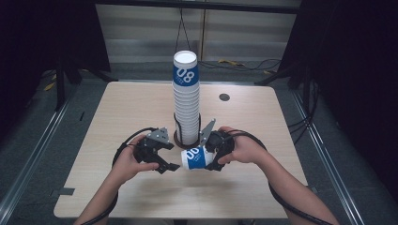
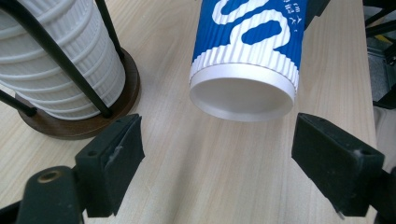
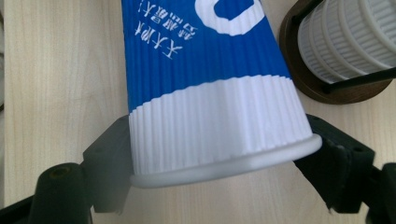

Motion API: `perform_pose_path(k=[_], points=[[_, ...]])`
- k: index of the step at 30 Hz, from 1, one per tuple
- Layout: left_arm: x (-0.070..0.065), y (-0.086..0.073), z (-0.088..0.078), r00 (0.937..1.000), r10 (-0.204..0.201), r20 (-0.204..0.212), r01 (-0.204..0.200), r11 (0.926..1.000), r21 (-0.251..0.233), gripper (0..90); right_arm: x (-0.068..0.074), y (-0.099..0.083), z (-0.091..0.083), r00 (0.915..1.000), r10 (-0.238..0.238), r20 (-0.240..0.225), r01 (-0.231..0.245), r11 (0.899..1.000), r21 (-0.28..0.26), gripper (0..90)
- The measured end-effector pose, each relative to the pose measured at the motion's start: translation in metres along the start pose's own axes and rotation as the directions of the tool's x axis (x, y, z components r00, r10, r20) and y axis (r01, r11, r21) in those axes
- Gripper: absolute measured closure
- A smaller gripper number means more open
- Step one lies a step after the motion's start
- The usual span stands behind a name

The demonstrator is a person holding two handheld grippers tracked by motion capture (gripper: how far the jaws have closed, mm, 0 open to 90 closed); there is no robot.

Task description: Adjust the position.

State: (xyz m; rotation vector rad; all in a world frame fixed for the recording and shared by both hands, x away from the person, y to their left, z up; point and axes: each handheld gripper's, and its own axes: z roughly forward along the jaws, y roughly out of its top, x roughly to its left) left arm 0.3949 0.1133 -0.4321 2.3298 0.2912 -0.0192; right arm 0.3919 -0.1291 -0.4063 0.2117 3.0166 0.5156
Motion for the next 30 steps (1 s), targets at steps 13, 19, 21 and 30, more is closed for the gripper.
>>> perform_pose_path(k=[13,19,21,30], points=[[-0.006,0.003,0.004,0.9994,0.018,-0.031,-0.016,0.9980,0.060,17.3,0.001,0.009,0.001,0.9993,-0.037,-0.007,0.037,0.997,0.065,19.0],[-0.007,0.003,0.006,0.9991,0.026,-0.034,-0.024,0.9974,0.068,17.3,0.001,0.011,0.003,0.9991,-0.040,-0.016,0.041,0.996,0.085,19.0],[-0.007,0.003,0.007,0.9988,0.031,-0.038,-0.028,0.9967,0.077,17.3,0.000,0.012,0.004,0.9986,-0.049,-0.017,0.051,0.995,0.089,19.0],[-0.010,0.004,0.008,0.9978,0.054,-0.038,-0.049,0.9918,0.118,17.3,-0.001,0.018,0.005,0.9983,-0.052,-0.025,0.054,0.992,0.116,19.0]])
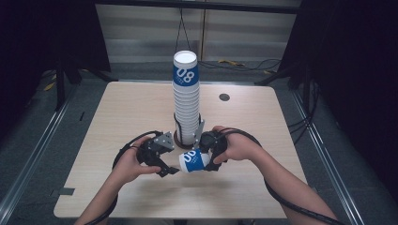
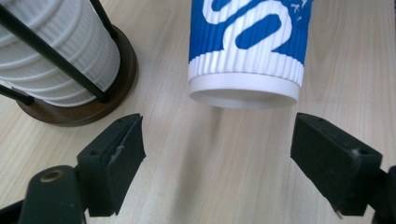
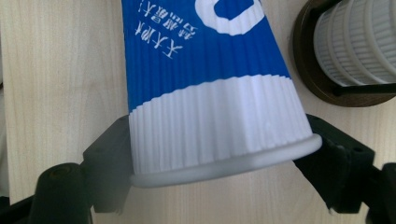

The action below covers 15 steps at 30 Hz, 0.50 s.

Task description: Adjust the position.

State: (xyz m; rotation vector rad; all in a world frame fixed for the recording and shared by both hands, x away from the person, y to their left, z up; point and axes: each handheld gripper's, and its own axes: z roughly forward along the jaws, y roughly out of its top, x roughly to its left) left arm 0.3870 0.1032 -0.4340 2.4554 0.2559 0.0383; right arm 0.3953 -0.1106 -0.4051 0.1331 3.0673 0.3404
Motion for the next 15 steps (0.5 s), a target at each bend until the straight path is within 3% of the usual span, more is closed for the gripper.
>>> perform_pose_path(k=[9,10,15], points=[[-0.0042,0.0028,0.0037,0.9992,0.039,0.003,-0.039,0.9983,0.043,17.3,-0.0026,0.0030,-0.0027,1.0000,-0.003,0.002,0.003,1.000,0.010,19.1],[-0.0042,0.0028,0.0037,0.9992,0.039,0.003,-0.039,0.9983,0.043,17.3,-0.0038,0.0038,-0.0027,0.9997,-0.022,0.005,0.022,1.000,-0.001,19.0],[-0.0056,0.0040,0.0049,0.9993,0.037,0.005,-0.038,0.9979,0.052,17.3,-0.0025,0.0073,-0.0041,0.9999,-0.014,0.006,0.014,1.000,0.009,19.0]])
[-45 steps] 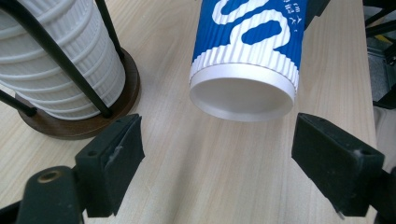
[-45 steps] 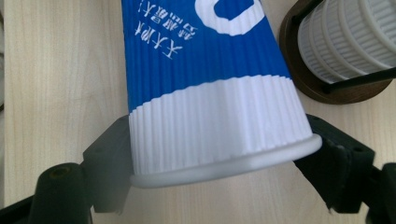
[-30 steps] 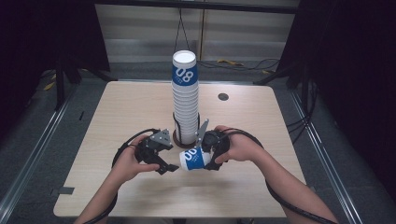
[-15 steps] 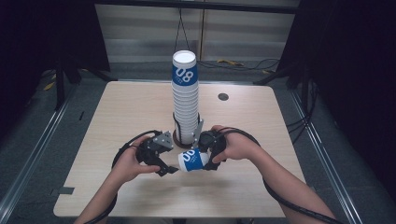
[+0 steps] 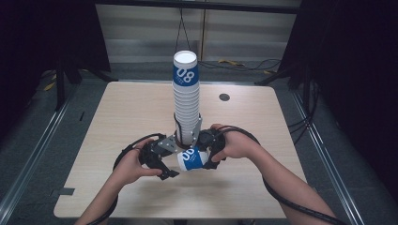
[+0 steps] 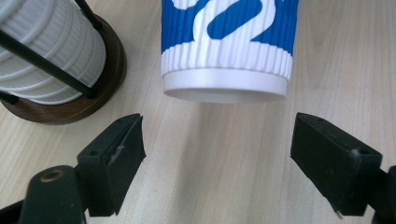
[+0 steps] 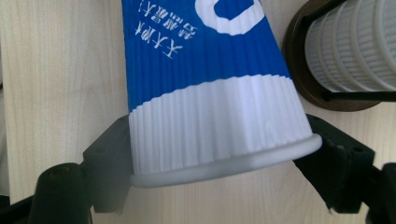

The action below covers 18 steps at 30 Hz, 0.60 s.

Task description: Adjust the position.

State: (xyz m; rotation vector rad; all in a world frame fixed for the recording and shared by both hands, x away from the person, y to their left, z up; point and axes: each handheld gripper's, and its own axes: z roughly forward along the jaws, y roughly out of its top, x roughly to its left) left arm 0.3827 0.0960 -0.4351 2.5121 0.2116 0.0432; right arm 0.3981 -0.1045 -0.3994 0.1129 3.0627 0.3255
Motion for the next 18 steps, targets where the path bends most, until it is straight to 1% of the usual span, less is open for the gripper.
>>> perform_pose_path(k=[2,3,7,13,14,15,16,18], points=[[-0.001,0.000,0.000,1.0000,0.001,-0.005,-0.001,1.0000,-0.002,17.3,0.000,0.001,0.001,1.0000,-0.004,-0.001,0.004,1.000,0.001,19.0],[-0.001,0.000,0.000,1.0000,-0.003,0.000,0.003,1.0000,0.005,17.4,0.000,0.001,0.001,1.0000,-0.006,0.000,0.006,1.000,-0.005,19.0],[-0.001,0.002,-0.002,1.0000,0.003,0.000,-0.003,1.0000,0.004,18.1,0.001,0.004,0.002,1.0000,-0.005,0.002,0.005,1.000,0.004,19.0],[-0.003,0.003,-0.001,0.9999,-0.009,0.011,0.009,1.0000,0.004,19.6,0.001,0.007,0.003,0.9998,-0.018,-0.005,0.018,1.000,0.007,18.9],[-0.003,0.004,-0.001,0.9998,-0.010,0.014,0.009,0.9999,0.014,19.7,0.001,0.009,0.003,0.9998,-0.020,-0.006,0.020,1.000,0.008,18.9],[-0.003,0.004,-0.001,0.9998,-0.007,0.016,0.007,0.9998,0.018,19.7,0.002,0.009,0.004,0.9999,-0.012,-0.010,0.012,1.000,0.010,18.9],[-0.003,0.004,0.000,0.9999,-0.007,0.016,0.006,0.9998,0.018,19.7,0.001,0.010,0.004,0.9996,-0.026,-0.012,0.026,1.000,0.005,18.9],[-0.003,0.004,0.000,0.9998,-0.013,0.017,0.013,0.9997,0.019,19.8,0.002,0.011,0.004,0.9997,-0.024,-0.009,0.025,1.000,0.012,18.9]])
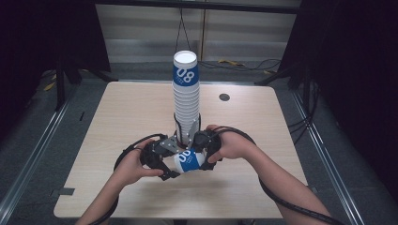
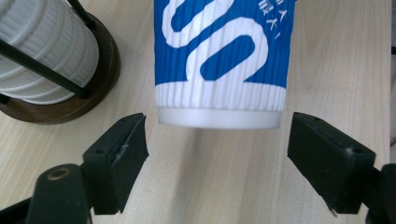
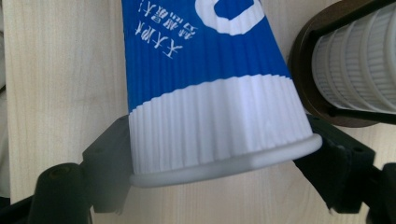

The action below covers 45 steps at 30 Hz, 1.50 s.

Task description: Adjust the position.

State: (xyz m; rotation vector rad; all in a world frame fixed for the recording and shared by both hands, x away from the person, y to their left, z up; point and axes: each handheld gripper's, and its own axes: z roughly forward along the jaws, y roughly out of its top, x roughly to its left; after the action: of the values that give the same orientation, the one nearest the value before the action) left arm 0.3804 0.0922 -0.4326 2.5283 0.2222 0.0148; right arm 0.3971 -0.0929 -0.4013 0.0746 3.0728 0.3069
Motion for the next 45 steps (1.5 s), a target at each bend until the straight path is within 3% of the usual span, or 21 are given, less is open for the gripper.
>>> perform_pose_path(k=[15,29,45], points=[[-0.002,0.003,0.003,0.9999,0.014,-0.002,-0.014,0.9999,-0.005,20.3,0.001,0.008,0.001,1.0000,-0.004,-0.008,0.004,1.000,-0.012,18.8],[-0.003,0.003,0.005,0.9993,0.032,-0.019,-0.032,0.9995,0.000,20.4,0.002,0.011,0.002,0.9996,0.021,-0.020,-0.022,1.000,-0.015,18.8],[-0.003,0.003,0.005,0.9992,0.035,-0.019,-0.035,0.9990,-0.026,20.5,0.001,0.010,0.001,0.9996,0.021,-0.020,-0.021,1.000,-0.018,18.8]])
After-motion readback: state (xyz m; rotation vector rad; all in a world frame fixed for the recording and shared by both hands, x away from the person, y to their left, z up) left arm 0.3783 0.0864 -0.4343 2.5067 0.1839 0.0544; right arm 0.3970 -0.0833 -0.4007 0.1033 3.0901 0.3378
